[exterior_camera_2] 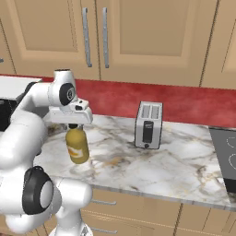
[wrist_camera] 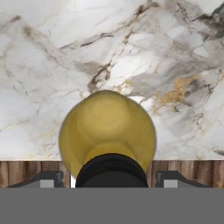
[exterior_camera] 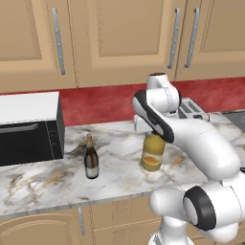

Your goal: There is a wine glass and glass cup on the dining counter. Place the wine bottle next to the wine glass and the juice bottle next to the glass cup.

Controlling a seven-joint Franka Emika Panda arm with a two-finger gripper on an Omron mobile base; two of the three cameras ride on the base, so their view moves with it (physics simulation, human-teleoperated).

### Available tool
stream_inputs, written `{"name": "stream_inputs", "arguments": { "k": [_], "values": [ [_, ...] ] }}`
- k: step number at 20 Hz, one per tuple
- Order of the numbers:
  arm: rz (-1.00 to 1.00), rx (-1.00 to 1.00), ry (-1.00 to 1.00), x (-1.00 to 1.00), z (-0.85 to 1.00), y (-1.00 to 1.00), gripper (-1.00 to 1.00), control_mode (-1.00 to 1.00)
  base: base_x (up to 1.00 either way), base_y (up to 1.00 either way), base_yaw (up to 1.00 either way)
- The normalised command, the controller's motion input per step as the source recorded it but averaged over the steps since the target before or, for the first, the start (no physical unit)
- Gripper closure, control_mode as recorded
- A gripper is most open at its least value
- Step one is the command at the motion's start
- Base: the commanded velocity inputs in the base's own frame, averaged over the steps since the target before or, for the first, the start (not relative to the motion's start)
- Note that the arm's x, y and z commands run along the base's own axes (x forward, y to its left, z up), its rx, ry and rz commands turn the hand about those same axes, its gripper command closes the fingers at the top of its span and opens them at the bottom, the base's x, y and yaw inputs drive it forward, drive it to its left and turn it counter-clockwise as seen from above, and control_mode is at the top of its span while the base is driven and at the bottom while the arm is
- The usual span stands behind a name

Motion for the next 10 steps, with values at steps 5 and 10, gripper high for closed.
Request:
{"name": "stream_inputs", "arguments": {
  "k": [5,10],
  "values": [
    [0.00,0.01,-0.05,-0.40,0.41,0.00,1.00,-1.00,0.00,0.00,0.00],
    [0.00,0.07,0.00,-0.34,0.36,0.00,1.00,-1.00,0.00,0.00,0.00]
  ]
}}
